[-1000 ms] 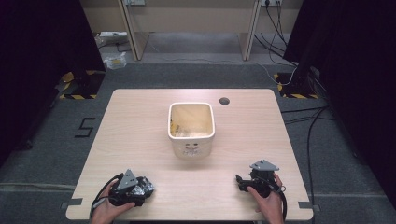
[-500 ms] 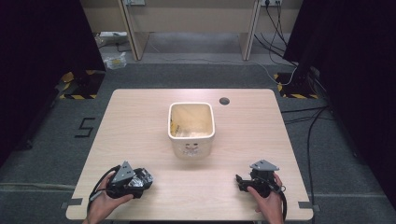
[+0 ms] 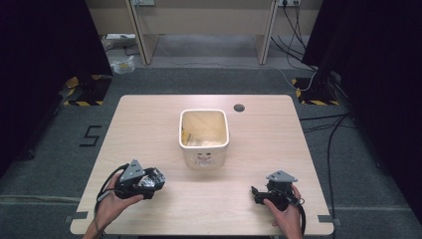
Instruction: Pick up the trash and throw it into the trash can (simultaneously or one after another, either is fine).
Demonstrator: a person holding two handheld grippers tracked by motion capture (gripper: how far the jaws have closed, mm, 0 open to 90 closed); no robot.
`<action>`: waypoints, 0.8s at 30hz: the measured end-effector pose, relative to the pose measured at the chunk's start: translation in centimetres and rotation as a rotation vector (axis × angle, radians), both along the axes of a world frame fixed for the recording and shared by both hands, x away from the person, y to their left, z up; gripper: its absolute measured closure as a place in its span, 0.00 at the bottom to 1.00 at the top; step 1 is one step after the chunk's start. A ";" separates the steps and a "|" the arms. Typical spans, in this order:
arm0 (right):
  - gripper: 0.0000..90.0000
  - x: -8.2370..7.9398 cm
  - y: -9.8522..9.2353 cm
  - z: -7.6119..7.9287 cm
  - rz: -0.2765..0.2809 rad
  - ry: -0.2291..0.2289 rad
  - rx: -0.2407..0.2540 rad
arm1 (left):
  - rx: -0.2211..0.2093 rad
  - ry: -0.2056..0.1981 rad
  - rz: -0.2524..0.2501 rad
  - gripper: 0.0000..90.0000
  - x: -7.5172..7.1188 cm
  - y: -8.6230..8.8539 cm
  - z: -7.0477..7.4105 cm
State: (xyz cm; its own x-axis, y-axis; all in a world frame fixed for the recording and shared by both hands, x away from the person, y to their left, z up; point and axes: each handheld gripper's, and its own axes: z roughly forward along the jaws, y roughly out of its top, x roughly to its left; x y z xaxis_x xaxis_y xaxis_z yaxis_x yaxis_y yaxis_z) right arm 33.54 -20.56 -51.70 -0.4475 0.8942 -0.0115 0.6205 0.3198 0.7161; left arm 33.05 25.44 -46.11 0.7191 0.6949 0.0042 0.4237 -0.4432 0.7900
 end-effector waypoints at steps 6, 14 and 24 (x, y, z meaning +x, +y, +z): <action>0.12 0.0 0.0 0.0 -0.001 0.000 0.000 | -0.007 -0.003 0.004 0.38 0.6 0.1 0.4; 0.12 0.0 0.0 0.0 0.000 0.000 0.000 | -0.017 -0.015 0.014 0.38 1.4 0.3 1.2; 0.12 0.0 0.0 0.0 -0.001 0.000 0.000 | -0.029 -0.020 0.015 0.38 2.3 0.2 2.1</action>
State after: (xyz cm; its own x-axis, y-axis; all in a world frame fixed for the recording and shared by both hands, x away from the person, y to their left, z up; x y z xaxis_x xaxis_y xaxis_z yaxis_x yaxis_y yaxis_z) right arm 33.54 -20.55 -51.70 -0.4470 0.8945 -0.0113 0.6207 0.3193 0.7161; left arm 35.37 25.61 -43.99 0.7087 0.7055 -0.0021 0.4141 -0.4136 0.8108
